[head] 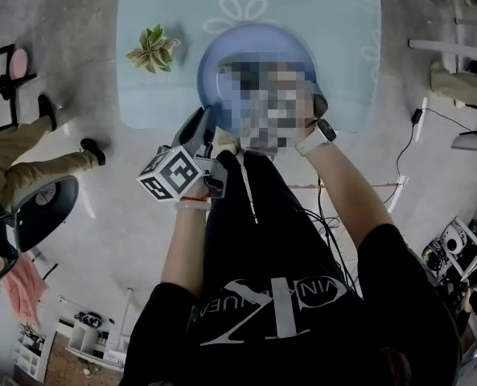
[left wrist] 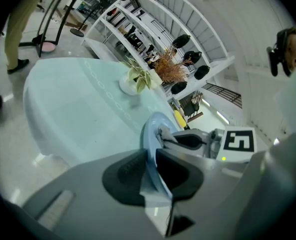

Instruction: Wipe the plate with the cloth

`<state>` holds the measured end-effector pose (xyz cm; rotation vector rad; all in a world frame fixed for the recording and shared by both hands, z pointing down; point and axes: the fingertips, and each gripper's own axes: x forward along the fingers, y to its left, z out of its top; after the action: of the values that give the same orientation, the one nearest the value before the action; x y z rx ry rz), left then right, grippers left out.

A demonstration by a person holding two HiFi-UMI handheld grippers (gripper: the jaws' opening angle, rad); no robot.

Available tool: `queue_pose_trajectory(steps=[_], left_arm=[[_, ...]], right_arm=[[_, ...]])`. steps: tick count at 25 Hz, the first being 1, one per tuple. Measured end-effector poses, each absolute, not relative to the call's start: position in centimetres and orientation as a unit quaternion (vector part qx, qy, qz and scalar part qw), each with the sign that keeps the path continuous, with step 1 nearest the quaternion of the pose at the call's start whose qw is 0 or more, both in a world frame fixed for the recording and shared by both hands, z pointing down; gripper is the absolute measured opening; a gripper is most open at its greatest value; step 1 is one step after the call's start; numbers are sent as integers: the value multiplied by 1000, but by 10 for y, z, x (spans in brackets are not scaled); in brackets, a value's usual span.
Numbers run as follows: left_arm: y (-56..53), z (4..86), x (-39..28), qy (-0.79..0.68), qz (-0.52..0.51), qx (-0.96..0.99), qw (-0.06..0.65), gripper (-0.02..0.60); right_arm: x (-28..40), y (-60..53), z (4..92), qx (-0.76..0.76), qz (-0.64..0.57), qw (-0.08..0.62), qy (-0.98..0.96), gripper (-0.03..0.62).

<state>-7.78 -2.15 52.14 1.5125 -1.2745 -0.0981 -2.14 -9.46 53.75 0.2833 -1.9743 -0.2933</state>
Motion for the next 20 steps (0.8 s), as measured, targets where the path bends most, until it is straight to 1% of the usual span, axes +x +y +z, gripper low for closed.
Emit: queue_pose_trajectory(steps=[7, 15, 20], left_arm=[[-21, 522, -77, -541, -29, 650, 533, 0], [-22, 523, -79, -546, -40, 653, 524, 0], [-24, 515, -89, -592, -13, 649, 477, 0]], right_arm=[[-4, -111, 539, 157, -96, 535, -824, 32], [21, -119, 541, 191, -80, 549, -810, 32], [33, -116, 540, 204, -70, 552, -806, 32]])
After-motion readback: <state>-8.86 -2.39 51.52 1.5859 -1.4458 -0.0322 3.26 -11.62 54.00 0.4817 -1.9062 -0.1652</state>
